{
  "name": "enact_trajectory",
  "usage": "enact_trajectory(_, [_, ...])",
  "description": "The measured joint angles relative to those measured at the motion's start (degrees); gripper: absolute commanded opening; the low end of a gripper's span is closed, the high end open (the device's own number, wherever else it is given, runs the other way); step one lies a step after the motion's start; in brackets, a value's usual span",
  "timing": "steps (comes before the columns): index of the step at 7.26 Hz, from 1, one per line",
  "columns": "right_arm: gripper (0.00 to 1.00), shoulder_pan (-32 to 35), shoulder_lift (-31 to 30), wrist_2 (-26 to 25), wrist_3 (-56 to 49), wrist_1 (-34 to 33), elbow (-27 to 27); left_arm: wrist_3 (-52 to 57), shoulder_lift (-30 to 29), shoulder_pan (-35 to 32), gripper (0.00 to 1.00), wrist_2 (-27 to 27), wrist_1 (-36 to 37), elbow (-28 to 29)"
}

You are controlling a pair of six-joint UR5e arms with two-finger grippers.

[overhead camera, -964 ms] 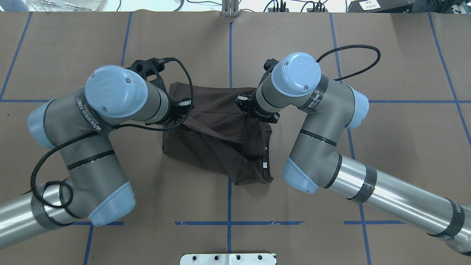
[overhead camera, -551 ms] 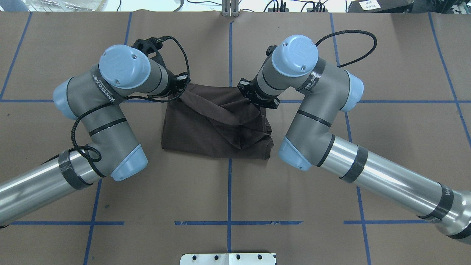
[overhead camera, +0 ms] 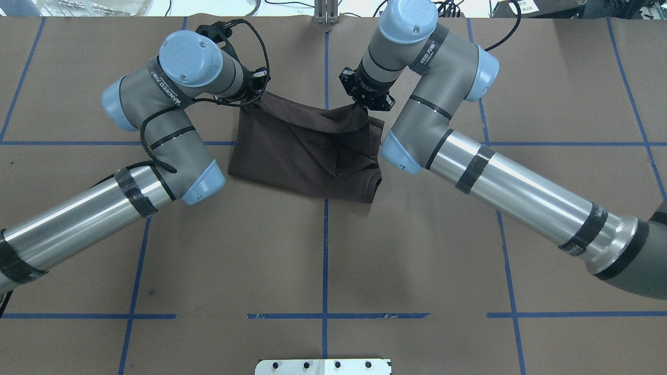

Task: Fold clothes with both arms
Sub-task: 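Release the folded shirt and raise both grippers away from it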

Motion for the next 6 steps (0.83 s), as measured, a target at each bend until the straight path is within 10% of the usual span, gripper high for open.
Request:
enact_trajectory(2, [1.0,4.37,1.07,2.23,-5.08,2.25,-6.08,3.66,-4.97,-4.05,1.0,0.04,-8.54,10.4])
enact_trajectory(6, [1.0,5.83,0.45,2.7,-7.64,2.36,-4.65,5.72,-7.16,-6.04,1.0,-5.75,-9.68,10.75])
